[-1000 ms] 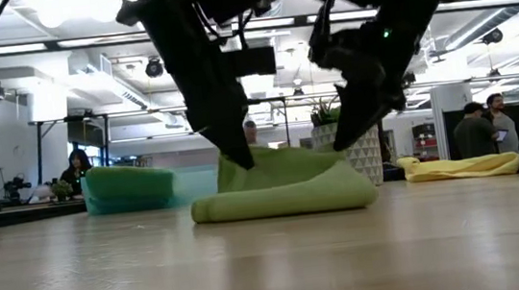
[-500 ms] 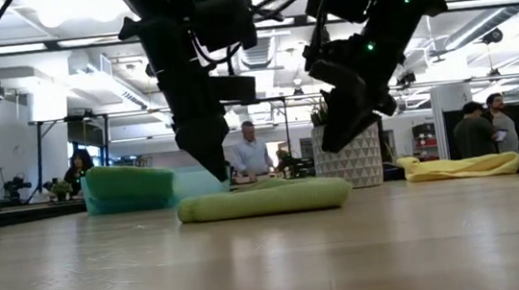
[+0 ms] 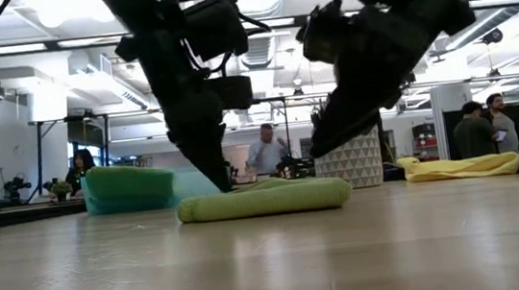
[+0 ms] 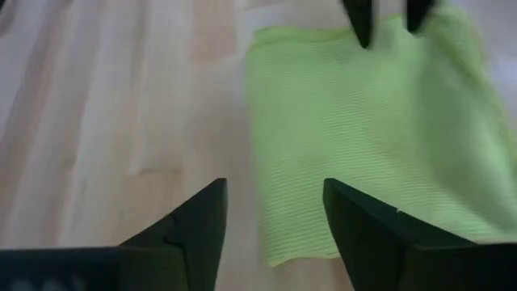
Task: Fold microfiber towels
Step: Put the yellow-green microfiber cloth into the blue bin
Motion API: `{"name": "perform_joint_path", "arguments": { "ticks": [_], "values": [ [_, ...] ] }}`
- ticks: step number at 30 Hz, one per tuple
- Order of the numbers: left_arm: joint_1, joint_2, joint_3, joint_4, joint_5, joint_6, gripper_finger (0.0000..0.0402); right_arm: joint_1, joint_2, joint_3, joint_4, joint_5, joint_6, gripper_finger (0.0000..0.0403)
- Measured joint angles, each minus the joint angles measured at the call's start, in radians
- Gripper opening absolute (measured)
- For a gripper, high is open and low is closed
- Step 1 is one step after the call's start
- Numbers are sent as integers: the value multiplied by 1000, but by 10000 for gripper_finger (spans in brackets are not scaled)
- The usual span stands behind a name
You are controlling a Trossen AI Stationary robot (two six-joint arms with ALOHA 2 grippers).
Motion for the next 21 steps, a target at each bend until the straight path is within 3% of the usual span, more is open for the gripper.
{"name": "perform_joint_path", "arguments": {
  "ticks": [3, 6, 13, 21],
  "values": [
    [0, 7, -60, 166, 103, -16, 132, 14, 5, 2, 2, 35, -4, 225],
    [0, 30, -108, 260, 122, -78, 132, -2, 32, 2, -6, 55, 40, 240],
    [3, 26, -120, 246, 118, -156, 132, -44, 106, 33, -41, -19, 110, 233],
    [4, -88, -125, 226, 47, -139, 132, -50, 51, 60, -90, 28, 61, 219]
  ]
}}
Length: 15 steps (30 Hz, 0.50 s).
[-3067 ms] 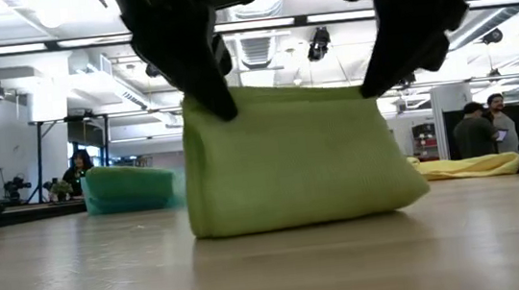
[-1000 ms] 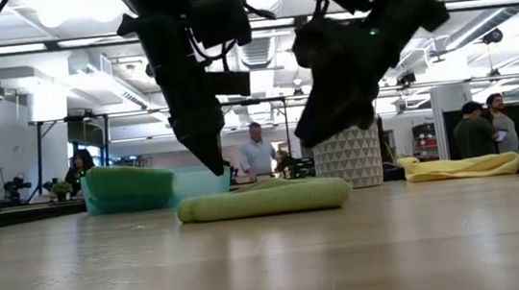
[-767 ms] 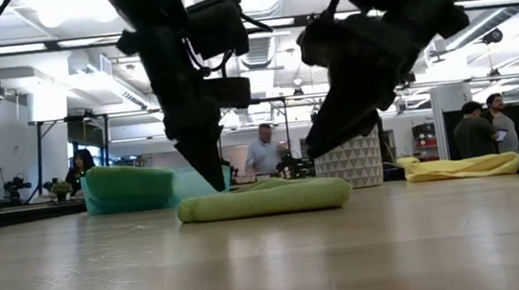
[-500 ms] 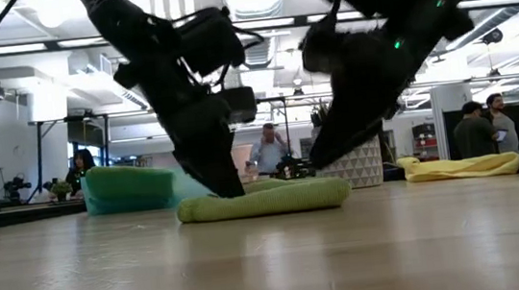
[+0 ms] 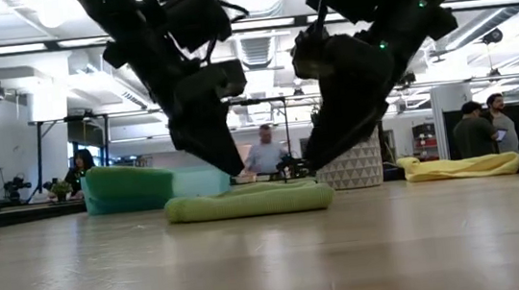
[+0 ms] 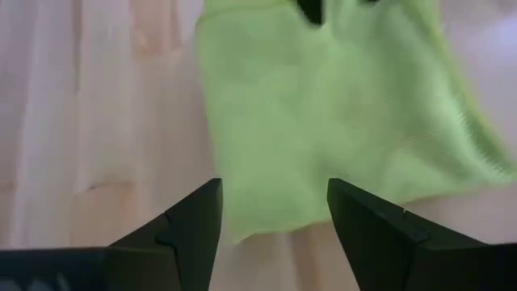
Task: Fold microfiber towels
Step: Put the yellow-green microfiber cloth into the blue bin
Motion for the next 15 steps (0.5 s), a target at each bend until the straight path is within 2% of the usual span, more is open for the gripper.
{"name": "perform_joint_path", "arguments": {
  "ticks": [8, 15],
  "values": [
    [0, 0, -32, -6, 1, 18, 132, -100, 74, 37, 3, 18, -23, 219],
    [0, -114, -126, -52, -7, 7, 132, -161, 131, 98, -36, -38, -19, 219]
  ]
}}
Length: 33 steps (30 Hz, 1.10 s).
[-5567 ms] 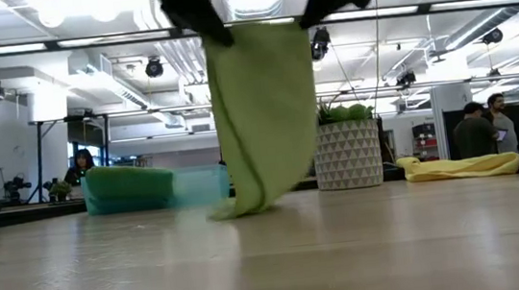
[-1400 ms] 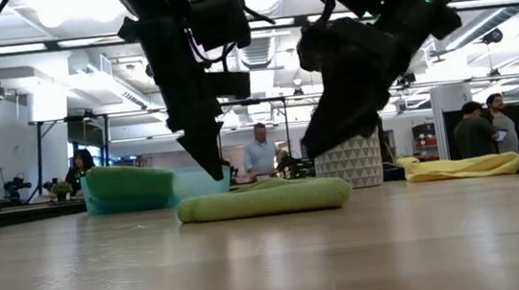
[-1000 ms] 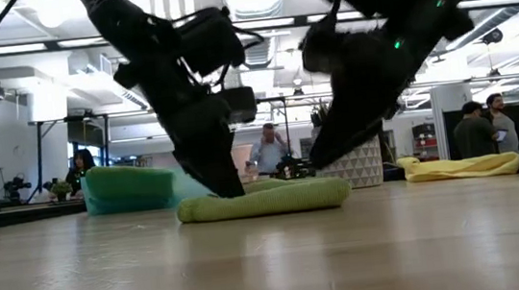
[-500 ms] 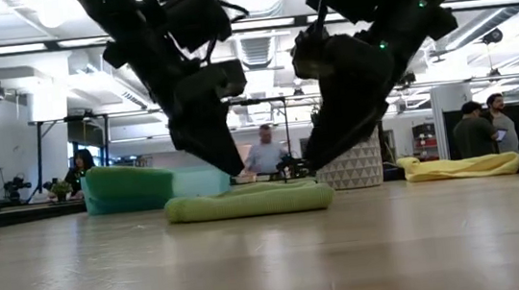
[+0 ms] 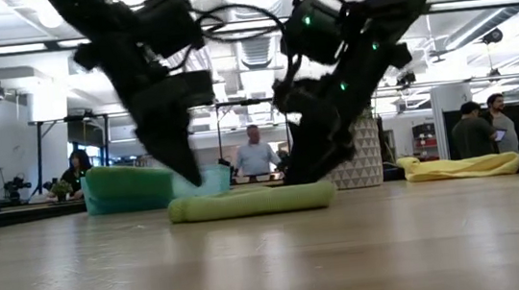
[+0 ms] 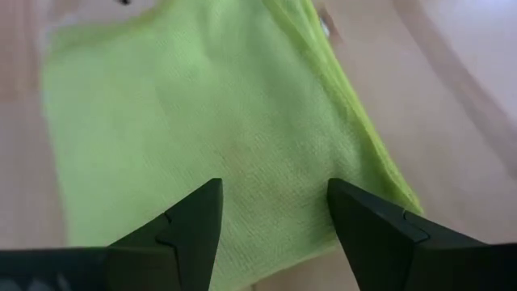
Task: Fold microfiber towels
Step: Put the yellow-green microfiber cloth into the blue bin
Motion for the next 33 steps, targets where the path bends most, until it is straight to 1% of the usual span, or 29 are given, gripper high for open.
{"name": "perform_joint_path", "arguments": {
  "ticks": [5, 8, 11, 13, 15, 18, 20, 23, 27, 30, 33],
  "values": [
    [0, -75, -120, -3, -7, -58, 132, 23, -59, 7, -20, -17, -3, 219],
    [-13, -80, -192, 31, -8, -130, 132, 73, -82, 3, -8, -44, -3, 219],
    [-39, -78, -242, 163, 7, -172, 132, 138, -83, -1, -9, -45, -37, 219],
    [-55, -60, -264, 234, 0, -184, 132, 178, -78, 0, 7, -45, -94, 219],
    [-70, -40, -267, 300, -3, -192, 132, 207, -77, 0, 3, -39, -131, 219],
    [-86, -3, -255, 347, -12, -226, 132, 233, -77, -6, 3, 48, -126, 219],
    [-98, 11, -247, 367, -13, -236, 132, 232, -77, -7, 2, 78, -124, 219],
    [-121, 34, -225, 388, -17, -236, 132, 226, -67, -7, 7, 88, -166, 219],
    [-134, 55, -204, 389, -7, -240, 132, 233, -43, -7, -4, 87, -299, 219],
    [-135, 64, -198, 390, -4, -262, 132, 250, -41, -4, -46, 87, -390, 219],
    [-135, 65, -195, 389, -1, -269, 132, 263, -33, -5, -96, 101, -441, 219]
  ]
}}
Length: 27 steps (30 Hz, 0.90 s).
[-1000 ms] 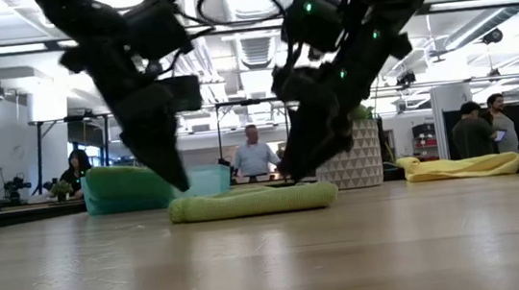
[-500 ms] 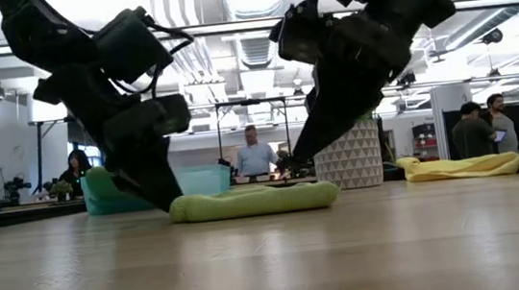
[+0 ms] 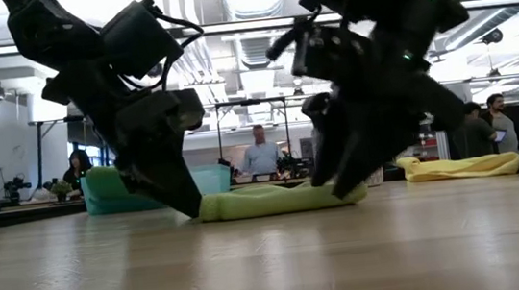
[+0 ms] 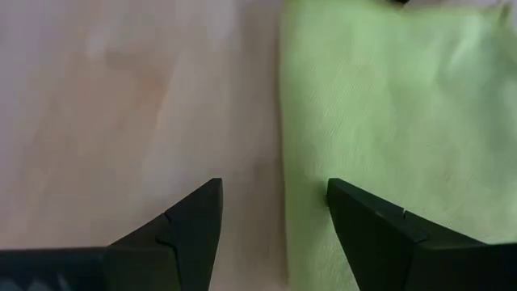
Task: Fold microfiber towels
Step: Put the yellow-green microfiber cloth into the blue bin
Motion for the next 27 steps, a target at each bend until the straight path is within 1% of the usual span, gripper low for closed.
{"name": "perform_joint_path", "arguments": {
  "ticks": [6, 12, 19, 21, 23, 27],
  "values": [
    [-1, 2, -4, 32, 1, -53, 132, 4, 48, 4, -24, 58, -17, 219],
    [-10, 3, -4, 56, 6, -95, 132, 1, 66, 8, -25, 126, -2, 219],
    [-37, 4, -3, 73, 20, -99, 132, -27, 68, 4, -19, 126, 26, 219],
    [-44, 4, -4, 90, 19, -102, 132, -41, 68, 1, -18, 95, 48, 216],
    [-49, 4, -4, 98, 16, -109, 132, -52, 68, -2, -17, 64, 58, 206],
    [-53, 4, -3, 114, 7, -156, 132, -54, 68, -5, -16, 61, 61, 168]
  ]
}}
